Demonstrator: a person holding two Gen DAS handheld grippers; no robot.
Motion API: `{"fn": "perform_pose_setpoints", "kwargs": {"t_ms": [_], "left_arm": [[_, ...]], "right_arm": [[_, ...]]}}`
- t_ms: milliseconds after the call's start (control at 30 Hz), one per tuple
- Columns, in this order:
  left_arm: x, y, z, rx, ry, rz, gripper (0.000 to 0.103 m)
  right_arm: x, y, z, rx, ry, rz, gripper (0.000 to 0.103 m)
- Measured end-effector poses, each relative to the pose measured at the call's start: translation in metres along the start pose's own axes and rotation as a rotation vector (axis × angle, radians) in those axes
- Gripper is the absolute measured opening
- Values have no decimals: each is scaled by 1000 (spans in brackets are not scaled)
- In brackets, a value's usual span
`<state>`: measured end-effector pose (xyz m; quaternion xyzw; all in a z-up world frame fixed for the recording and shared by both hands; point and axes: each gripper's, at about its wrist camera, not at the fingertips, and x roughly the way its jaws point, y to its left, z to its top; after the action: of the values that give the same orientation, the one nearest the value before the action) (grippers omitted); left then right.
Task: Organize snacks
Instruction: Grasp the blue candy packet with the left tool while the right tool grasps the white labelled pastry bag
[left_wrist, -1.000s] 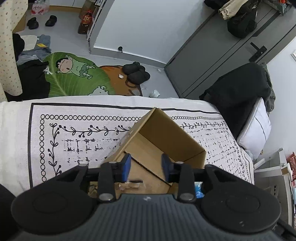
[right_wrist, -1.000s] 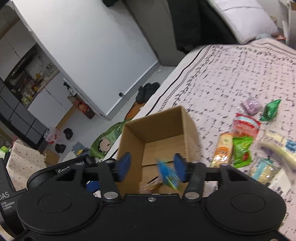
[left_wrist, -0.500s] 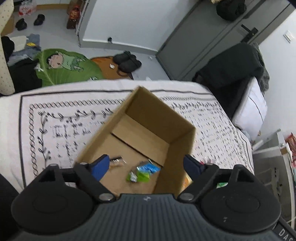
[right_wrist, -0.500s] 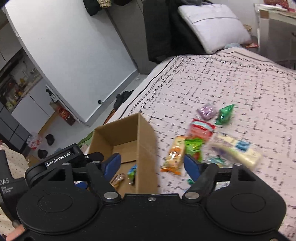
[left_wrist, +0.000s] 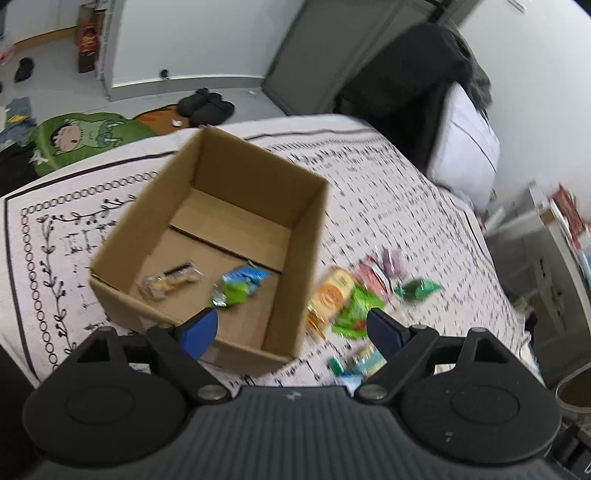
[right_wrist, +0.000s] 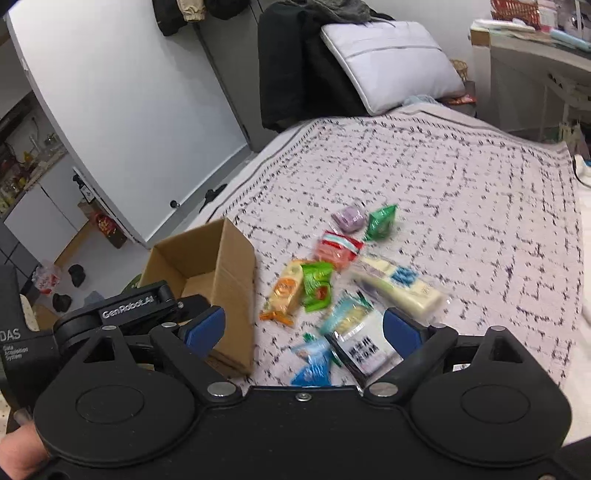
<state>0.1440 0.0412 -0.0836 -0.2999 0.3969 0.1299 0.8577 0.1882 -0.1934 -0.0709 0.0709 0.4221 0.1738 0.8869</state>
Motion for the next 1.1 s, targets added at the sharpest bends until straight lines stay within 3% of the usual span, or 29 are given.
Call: {"fn": "perform_pose_setpoints", "kwargs": {"t_ms": [567, 833, 1100], "left_arm": [[10, -41, -35, 204, 41, -74, 86], [38, -48, -57, 265, 114, -18, 83], [59, -53, -64, 270, 142, 30, 82]], "right_arm": [[-4, -50, -12, 163, 13, -29, 95], [27, -69, -20, 290, 68, 27, 88], [52, -83, -24, 368, 99, 59, 88]]}}
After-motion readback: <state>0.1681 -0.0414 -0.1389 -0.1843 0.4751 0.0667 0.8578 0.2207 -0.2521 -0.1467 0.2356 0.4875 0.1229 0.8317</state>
